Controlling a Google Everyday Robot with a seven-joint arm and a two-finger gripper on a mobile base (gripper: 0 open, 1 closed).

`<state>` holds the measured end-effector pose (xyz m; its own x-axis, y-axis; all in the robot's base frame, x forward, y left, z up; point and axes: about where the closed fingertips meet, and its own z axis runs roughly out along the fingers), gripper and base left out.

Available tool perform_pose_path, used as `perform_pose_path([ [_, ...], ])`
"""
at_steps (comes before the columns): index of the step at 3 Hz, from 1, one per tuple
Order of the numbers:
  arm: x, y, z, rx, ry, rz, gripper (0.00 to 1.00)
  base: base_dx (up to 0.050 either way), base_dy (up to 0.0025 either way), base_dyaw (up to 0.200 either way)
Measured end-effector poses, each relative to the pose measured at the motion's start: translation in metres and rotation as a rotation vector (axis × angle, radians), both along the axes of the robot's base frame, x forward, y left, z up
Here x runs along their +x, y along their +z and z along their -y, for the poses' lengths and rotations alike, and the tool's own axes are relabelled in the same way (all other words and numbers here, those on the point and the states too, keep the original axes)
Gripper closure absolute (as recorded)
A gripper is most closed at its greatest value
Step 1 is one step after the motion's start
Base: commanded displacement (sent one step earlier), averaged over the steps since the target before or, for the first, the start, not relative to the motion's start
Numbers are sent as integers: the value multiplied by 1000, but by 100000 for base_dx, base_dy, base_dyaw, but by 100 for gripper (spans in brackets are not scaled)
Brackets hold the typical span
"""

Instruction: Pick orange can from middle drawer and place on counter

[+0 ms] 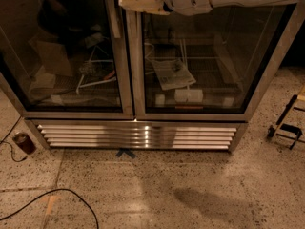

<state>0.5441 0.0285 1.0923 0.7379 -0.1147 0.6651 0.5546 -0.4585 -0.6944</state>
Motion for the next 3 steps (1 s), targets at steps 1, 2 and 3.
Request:
perform_pose_path([
  [1,22,-18,0,5,-16,37,100,0,0,0],
  [2,62,-42,0,-5,-45,97,100,0,0,0],
  [3,100,-54,-1,-4,-67,159,100,0,0,0],
])
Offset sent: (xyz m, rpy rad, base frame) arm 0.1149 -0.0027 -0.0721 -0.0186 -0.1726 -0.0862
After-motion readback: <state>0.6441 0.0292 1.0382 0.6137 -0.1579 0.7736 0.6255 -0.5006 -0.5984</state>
